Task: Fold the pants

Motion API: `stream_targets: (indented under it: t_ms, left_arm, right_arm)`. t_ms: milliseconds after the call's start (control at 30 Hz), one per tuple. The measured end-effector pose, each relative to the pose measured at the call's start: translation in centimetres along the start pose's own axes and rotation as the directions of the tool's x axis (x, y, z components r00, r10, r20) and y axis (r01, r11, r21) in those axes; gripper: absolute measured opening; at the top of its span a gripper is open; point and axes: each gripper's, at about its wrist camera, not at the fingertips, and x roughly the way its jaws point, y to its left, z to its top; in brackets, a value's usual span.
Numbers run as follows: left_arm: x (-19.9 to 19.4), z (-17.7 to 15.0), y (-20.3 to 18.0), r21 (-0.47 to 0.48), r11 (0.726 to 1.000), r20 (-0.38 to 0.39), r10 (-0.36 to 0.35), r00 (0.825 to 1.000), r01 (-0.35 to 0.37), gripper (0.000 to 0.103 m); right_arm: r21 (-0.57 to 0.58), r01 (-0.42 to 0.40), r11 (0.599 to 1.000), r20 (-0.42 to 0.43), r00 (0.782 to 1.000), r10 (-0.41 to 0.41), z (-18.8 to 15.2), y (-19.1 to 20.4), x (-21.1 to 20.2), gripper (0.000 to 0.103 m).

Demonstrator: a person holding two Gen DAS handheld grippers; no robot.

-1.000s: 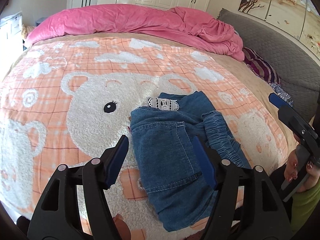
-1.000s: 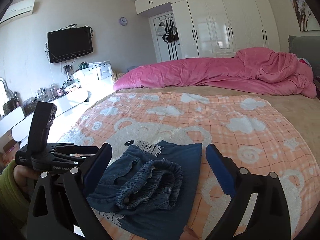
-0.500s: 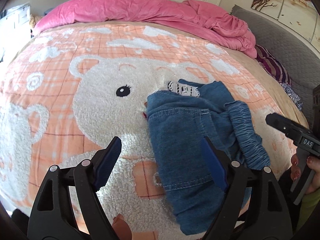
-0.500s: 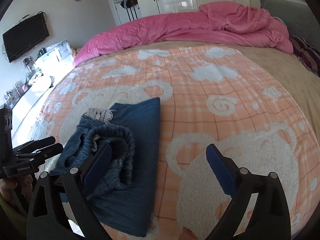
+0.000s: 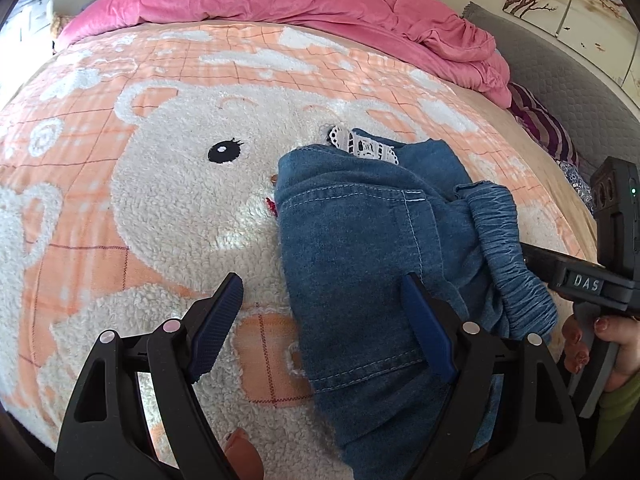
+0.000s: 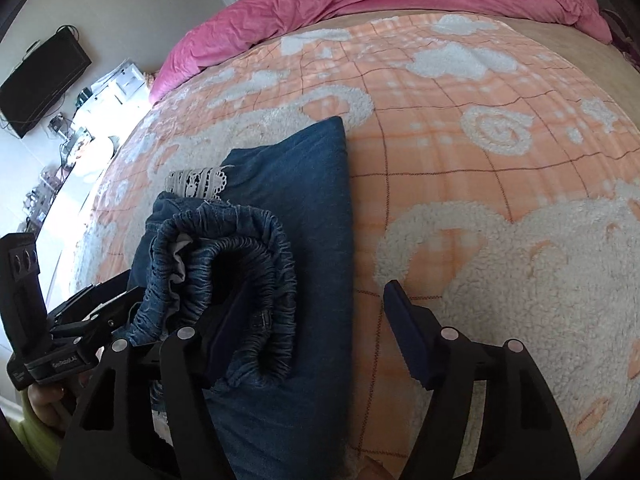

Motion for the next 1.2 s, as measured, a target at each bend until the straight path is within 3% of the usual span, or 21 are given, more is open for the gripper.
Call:
stream_targets:
  t_ms: [67,133,200,267,300,333,433,533,600,900,1200]
  left_arm:
    - [0.1,0.0,0.0,-0.007,1.000,-0.001,-0.003,1.000,0.003,0.074]
    - [0.2,0.0,0.0,-0.005,1.000,0.001,-0.003,1.000,0.003,0.074]
    - [0.3,0.0,-0.1,-0.003,1.000,-0.003,-0.011,1.000,0.011,0.074]
    - [0.5,0.2,-0.2,0.006,1.000,-0.006,-0.019,1.000,0.019,0.069]
    - [0.4,0.2,-0.3,0.005,0.999,-0.007,-0.033,0.999,0.033,0.059]
    - [0.4,0.2,-0.3,0.000,0.998,-0.009,-0.058,0.998,0.058,0.048]
    - [0.3,0.1,-1.1,0.023,0.997,-0.001,-0.074,0.997,0.074,0.031]
    - [0.0,0.1,-1.4,0.039,0.998,0.024,-0.058,0.998,0.057,0.016]
    - [-0.3,0.2,-1.5,0.045,0.998,0.037,-0.056,0.998,0.054,0.011]
    - [-2.1,1.4,-1.7,0.037,0.995,0.094,-0.099,0.991,0.096,0.007]
    - [-3.6,3.6,-0.6,0.007,0.998,0.157,-0.066,0.985,0.066,0.006]
  right_arm:
    - [-0.007,0.003,1.000,0.007,1.000,-0.003,-0.1,0.1,0.0,0.069]
    - [-0.014,-0.007,1.000,0.010,1.000,0.007,-0.1,0.2,-0.1,0.062]
    - [-0.028,-0.052,0.998,0.012,0.999,0.052,-0.1,0.6,-0.2,0.032]
    - [-0.074,-0.025,0.997,0.035,0.999,0.028,-0.2,1.6,-0.5,0.028]
    - [-0.097,-0.014,0.995,0.044,0.999,0.018,-0.3,2.0,-0.5,0.026]
    - [-0.101,-0.011,0.995,0.049,0.999,0.016,-0.3,2.2,-0.6,0.026]
    - [-0.098,-0.014,0.995,0.063,0.998,0.020,-0.3,2.2,-0.9,0.023]
    - [-0.107,-0.010,0.994,0.094,0.995,0.021,-0.3,2.6,-1.4,0.020]
    - [-0.127,0.002,0.992,0.121,0.993,0.014,-0.4,3.2,-1.8,0.018]
    - [-0.267,0.030,0.963,0.239,0.970,0.035,-0.3,7.3,-3.6,0.015]
    - [-0.322,0.040,0.946,0.254,0.966,0.046,1.7,9.1,-2.9,0.015]
